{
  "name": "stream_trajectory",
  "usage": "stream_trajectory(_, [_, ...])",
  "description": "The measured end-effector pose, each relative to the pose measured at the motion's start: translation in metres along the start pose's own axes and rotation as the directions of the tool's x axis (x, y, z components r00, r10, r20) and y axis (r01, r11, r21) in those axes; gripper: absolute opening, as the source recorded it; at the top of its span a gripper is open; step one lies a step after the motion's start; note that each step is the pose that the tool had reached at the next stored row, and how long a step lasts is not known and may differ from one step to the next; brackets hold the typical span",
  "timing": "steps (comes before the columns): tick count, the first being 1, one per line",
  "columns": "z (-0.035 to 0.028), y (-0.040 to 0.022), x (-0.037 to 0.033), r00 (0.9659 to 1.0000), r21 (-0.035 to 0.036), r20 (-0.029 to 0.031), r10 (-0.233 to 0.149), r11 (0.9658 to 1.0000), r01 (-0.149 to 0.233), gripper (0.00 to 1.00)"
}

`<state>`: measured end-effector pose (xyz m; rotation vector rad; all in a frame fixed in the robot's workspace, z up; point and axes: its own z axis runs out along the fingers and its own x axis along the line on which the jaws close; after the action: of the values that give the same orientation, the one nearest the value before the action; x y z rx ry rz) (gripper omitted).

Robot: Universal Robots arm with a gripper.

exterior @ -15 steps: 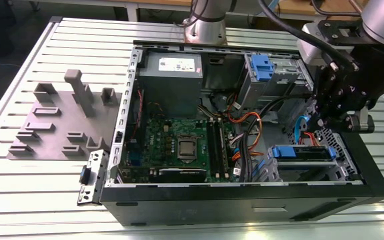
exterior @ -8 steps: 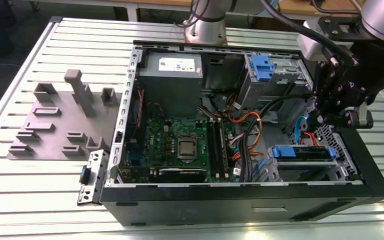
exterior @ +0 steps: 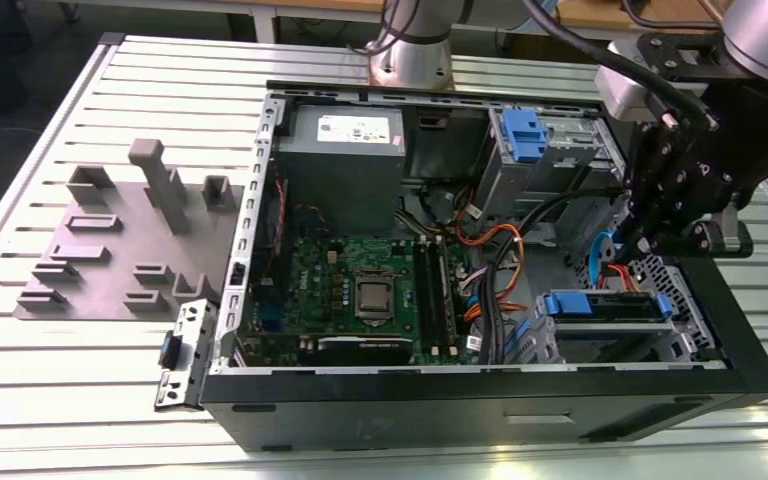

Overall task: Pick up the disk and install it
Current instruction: 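Insert the second disk wire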

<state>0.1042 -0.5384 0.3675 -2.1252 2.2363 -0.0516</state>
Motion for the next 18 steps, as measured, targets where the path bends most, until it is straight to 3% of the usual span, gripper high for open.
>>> stream_trajectory(11, [0.0040, -0.0020, -0.0021, 0.9999, -0.0091, -0.0108, -0.001, 1.0000, 0.000, 0.31])
stream_trajectory(13, [0.0051, -0.0023, -0.0026, 0.9999, -0.0103, -0.0172, -0.001, 0.9999, 0.001, 0.31])
stream_trajectory(18, [0.0093, -0.0026, -0.0034, 0.9991, -0.0114, -0.0427, -0.003, 0.9999, 0.002, 0.31])
